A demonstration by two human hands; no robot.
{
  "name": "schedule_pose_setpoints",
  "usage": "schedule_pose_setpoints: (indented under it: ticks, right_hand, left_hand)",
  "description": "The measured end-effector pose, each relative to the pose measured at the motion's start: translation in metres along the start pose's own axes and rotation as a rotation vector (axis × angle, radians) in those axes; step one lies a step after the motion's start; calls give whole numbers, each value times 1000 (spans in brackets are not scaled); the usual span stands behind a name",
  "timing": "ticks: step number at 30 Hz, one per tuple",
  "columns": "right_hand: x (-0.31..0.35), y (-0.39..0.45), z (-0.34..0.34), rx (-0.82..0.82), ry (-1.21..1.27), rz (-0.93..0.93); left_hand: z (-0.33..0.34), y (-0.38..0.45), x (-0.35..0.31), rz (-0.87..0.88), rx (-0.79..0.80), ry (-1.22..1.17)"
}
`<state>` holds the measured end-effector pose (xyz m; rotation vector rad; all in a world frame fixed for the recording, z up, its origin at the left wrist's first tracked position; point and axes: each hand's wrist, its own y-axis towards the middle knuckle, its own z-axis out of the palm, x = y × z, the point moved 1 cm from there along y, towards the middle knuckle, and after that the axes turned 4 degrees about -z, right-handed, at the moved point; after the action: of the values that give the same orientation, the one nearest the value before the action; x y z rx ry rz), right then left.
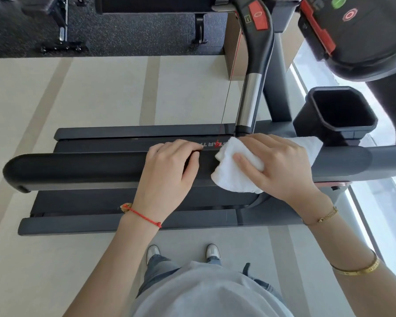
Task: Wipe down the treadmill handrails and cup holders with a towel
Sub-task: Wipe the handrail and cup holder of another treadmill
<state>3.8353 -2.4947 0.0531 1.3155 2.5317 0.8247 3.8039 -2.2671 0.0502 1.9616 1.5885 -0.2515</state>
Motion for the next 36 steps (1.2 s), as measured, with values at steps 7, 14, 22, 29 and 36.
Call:
schedule_pose_setpoints:
  ticks: [7, 14, 22, 29, 36]
  right_hand:
    - [-29, -20, -14, -48, -110, 101]
    - [1, -10, 2, -18, -73, 6]
    - [-36, -25, -15, -40, -93, -10]
    - [4, -6, 11, -80, -92, 34]
    - [2, -11, 7, -138, -71, 32]
  left_hand:
    - [5, -3, -9, -47, -42, 48]
    - [21, 0, -28, -59, -81, 100]
    - [21, 0, -33, -81, -71, 88]
    - [21, 0, -29, -78, -47, 105]
    - [18, 3, -28, -52, 8, 82]
